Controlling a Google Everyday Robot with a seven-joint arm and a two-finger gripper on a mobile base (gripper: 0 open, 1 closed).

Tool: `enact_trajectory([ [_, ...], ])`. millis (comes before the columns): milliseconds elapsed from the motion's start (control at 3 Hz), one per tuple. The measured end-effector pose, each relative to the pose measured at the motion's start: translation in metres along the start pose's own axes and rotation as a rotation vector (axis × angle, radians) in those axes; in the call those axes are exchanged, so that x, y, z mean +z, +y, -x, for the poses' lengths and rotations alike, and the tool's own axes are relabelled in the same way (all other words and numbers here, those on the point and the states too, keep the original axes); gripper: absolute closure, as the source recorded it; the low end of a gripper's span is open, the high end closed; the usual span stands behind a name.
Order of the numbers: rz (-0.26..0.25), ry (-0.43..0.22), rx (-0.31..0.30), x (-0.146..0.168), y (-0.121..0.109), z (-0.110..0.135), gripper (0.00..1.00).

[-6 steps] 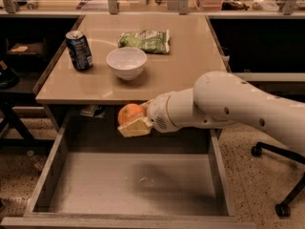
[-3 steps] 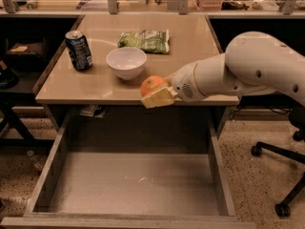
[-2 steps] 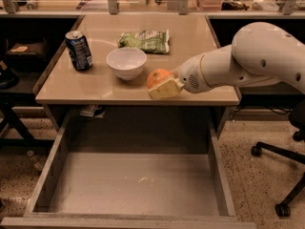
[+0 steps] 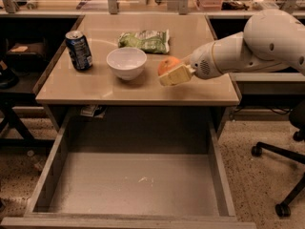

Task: Pick orange from top drawer and place on counter

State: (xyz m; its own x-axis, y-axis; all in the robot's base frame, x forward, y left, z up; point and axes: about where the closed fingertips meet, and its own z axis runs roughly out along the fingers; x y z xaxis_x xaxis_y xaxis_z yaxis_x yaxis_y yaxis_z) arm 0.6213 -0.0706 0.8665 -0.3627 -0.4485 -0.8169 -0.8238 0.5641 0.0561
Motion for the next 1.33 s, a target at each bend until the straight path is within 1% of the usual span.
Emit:
enact_trajectory([
  [333, 0.034, -0.055, 0.030, 0.001, -0.024, 0.000, 1.00],
  [667, 0.068, -0.114, 0.062, 0.007, -0.042, -0.003, 1.00],
  [1000, 0.089, -0.145, 0.076, 0.014, -0.054, -0.007, 1.00],
  [1333, 0.106, -0.164, 0.083, 0.019, -0.059, -0.014, 1.00],
])
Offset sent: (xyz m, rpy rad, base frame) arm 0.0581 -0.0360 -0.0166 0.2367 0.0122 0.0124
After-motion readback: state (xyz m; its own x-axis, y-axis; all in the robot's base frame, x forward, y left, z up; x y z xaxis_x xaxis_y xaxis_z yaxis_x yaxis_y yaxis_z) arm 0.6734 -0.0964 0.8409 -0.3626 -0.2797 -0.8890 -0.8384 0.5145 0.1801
